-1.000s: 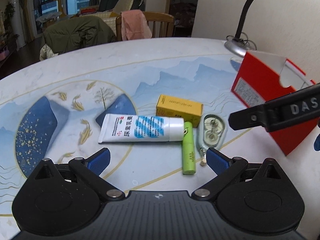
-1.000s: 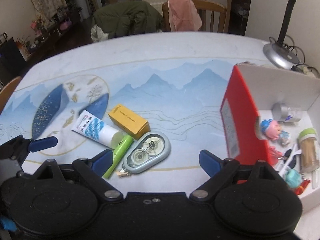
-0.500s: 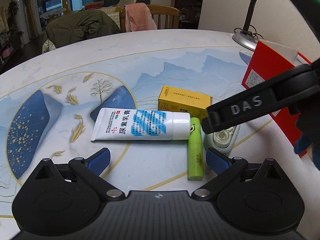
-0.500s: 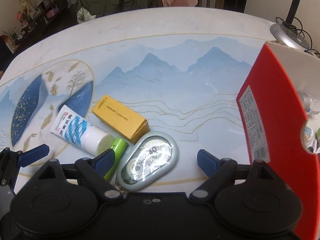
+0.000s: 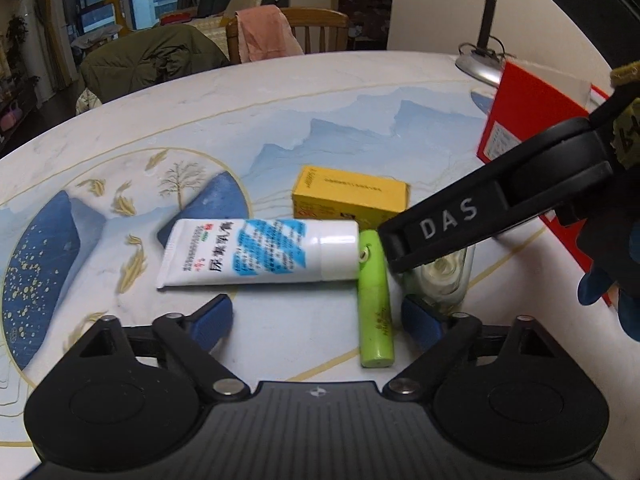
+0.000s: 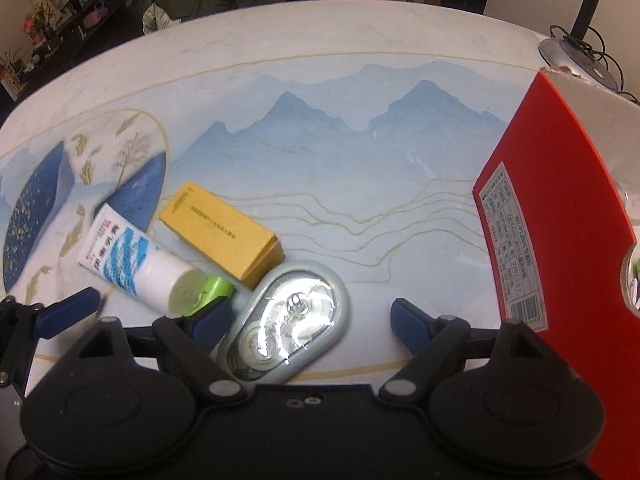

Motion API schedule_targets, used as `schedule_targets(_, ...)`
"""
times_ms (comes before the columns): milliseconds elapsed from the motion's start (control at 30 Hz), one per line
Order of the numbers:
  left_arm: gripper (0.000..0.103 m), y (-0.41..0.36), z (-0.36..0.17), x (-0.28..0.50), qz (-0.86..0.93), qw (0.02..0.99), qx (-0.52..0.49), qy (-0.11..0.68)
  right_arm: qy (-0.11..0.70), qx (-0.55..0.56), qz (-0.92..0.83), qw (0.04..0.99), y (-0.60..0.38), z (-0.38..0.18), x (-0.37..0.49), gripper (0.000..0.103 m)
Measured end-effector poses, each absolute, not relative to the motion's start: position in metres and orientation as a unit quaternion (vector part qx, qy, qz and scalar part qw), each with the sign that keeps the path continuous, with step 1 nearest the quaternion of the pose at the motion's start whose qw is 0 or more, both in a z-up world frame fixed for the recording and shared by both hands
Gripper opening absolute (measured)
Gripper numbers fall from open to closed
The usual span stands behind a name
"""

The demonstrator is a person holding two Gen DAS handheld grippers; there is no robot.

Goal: Organize rigid objects
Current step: 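Grasp the green highlighter with the left tool while the right tool grasps the grey tape roller, then carry the highlighter with the left tool while the right tool carries the tape roller into the shoebox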

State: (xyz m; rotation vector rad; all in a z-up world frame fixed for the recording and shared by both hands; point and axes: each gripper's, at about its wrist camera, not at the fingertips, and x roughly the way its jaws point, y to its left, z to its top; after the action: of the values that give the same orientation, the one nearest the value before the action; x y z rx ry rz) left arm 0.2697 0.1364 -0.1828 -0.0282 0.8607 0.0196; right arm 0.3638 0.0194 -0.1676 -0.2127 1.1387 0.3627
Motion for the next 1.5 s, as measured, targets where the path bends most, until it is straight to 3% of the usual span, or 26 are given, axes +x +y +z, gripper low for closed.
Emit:
schedule_targets(133,0.084,0.129,-0.183,0.268,0.003,0.911,-0.003,0.412,0.526,-0.126,0.169,0.824,0.020,-0.169,0.360,0.081)
schedule_targets(300,0.066,0.118,-0.181,0.268,-0.015,0.914,0.007,0.406,0.518,-0.127,0.172,0.828,0.014,-0.167,0.358,0.072)
schedule_targets(433,0.059,0.115,-0.180,0.268,-0.021,0.914,0.004,0.406,0.513,-0.126,0.172,0.831,0.008,-0.164,0.356,0.056)
schedule_targets(500,0.047,0.113,-0.178,0.268,-0.023,0.913,0.006,0.407,0.511,-0.124,0.172,0.833,0.004,-0.163,0.355,0.047)
schedule_targets(700,0.018,0.108,-0.175,0.266,-0.036,0.910,0.005,0.412,0.515,-0.108,0.179,0.832,-0.007,-0.160,0.350,0.045)
schedule_targets(1500,0.016,0.113,-0.122,0.225,-0.019,0.919,-0.092,0.383,0.466,-0.057,0.264,0.843,-0.070,-0.072,0.285,0.045)
